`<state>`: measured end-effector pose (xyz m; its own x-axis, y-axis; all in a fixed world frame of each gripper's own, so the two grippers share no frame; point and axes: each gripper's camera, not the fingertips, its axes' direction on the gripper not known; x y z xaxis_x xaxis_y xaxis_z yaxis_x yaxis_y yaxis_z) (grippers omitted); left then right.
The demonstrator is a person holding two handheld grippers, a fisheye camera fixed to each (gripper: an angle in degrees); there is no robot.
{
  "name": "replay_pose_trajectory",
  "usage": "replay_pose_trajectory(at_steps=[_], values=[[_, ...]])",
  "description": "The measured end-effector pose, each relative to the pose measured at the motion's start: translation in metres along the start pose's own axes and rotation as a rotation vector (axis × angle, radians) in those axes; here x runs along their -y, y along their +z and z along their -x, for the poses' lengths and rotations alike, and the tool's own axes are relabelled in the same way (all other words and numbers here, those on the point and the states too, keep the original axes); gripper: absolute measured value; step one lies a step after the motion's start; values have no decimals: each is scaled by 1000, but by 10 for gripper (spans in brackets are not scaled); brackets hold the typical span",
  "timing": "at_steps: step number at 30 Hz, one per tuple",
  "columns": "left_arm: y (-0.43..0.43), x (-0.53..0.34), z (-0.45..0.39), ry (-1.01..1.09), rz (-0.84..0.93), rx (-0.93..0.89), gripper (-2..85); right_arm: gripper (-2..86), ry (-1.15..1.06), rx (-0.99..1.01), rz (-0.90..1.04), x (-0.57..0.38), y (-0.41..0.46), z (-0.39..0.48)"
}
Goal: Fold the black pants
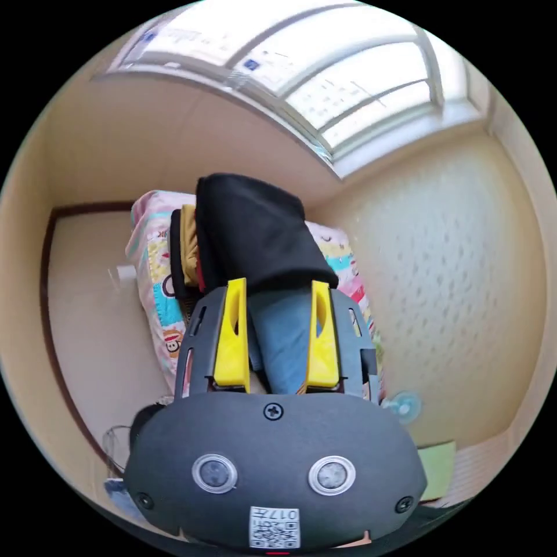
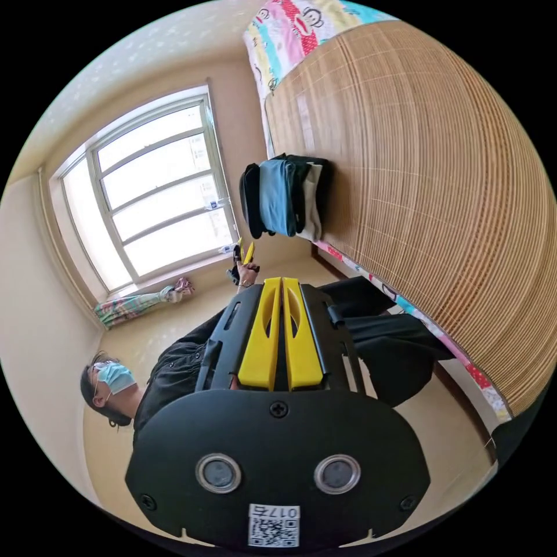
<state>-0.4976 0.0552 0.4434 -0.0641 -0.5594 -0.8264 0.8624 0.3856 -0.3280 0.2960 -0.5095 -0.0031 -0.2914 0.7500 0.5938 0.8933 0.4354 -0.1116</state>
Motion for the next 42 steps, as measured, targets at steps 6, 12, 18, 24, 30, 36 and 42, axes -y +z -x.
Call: replay_pose_trajectory(at_steps=[6, 12, 18, 24, 30, 36, 42], values=[[58, 42, 72, -180, 284, -255, 178, 3, 20, -107, 22, -6, 40, 19], [14, 34, 48, -42, 272, -343, 80, 3, 75, -71, -118, -70, 34, 0], [-11, 28, -66, 250, 271, -832, 52, 3, 131, 61, -315, -161, 9, -39], [-15, -60, -296, 728, 424, -1045, 50, 2, 132, 155, -505, -228, -24, -65], [-14, -274, -401, 865, 748, -1480, 46, 2, 87, 219, -622, -251, -52, -75], [-11, -516, -398, 927, 1228, -1651, 52, 3, 119, 248, -668, -262, -83, -105], [70, -695, -247, 840, 1601, -1186, 51, 8, 202, 274, -766, -284, -120, -157]])
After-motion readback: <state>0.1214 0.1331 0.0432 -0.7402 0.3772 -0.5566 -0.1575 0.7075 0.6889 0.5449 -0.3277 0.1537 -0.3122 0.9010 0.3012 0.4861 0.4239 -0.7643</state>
